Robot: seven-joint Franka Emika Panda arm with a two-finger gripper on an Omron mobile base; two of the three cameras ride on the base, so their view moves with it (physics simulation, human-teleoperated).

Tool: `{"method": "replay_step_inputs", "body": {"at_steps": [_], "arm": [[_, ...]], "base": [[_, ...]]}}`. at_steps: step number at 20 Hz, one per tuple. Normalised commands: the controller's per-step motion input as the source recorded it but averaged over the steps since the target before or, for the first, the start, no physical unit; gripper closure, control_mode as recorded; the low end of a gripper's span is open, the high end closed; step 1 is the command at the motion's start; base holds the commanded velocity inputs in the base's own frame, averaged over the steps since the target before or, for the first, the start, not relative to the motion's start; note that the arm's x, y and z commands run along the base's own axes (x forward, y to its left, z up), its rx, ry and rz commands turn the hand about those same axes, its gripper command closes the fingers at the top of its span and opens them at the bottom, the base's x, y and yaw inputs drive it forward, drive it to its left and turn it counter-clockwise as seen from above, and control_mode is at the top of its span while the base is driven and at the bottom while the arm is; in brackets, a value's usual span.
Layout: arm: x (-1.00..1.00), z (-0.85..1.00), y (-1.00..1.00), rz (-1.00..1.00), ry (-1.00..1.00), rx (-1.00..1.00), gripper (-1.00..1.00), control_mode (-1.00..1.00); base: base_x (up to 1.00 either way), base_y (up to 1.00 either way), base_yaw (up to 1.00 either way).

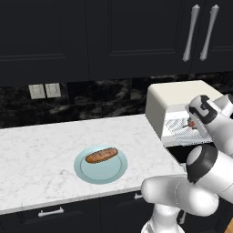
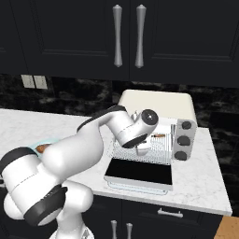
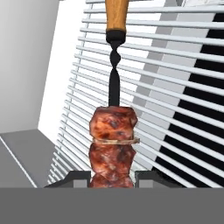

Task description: Pick up the kebab skewer and baguette bread, and place them inside the toaster oven. Close the toaster oven door and start by setting the timer.

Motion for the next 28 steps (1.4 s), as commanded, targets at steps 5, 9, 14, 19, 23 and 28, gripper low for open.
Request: {"method": "replay_step_inputs", "body": {"at_steps": [5, 9, 14, 19, 23, 28], "arm": [[0.04, 0.0, -0.06, -0.05, 0.0, 0.0, 1.0, -1.0], [0.02, 0.0, 0.0, -0.05, 0.0, 0.0, 1.0, -1.0], [0.05, 0.0, 0.0, -0.04, 0.0, 0.0, 1.0, -1.0], [0.14, 0.0, 0.0, -0.04, 0.0, 0.0, 1.0, -1.0], [0.1, 0.0, 0.0, -0.03, 0.0, 0.0, 1.0, -1.0], [0.0, -0.01, 0.0, -0.02, 0.0, 0.0, 1.0, -1.0]], "base": [[0.0, 0.0, 0.0], [0.0, 0.0, 0.0], [0.0, 0.0, 0.0], [0.0, 0.0, 0.0], [0.0, 0.0, 0.0], [0.0, 0.0, 0.0]]}}
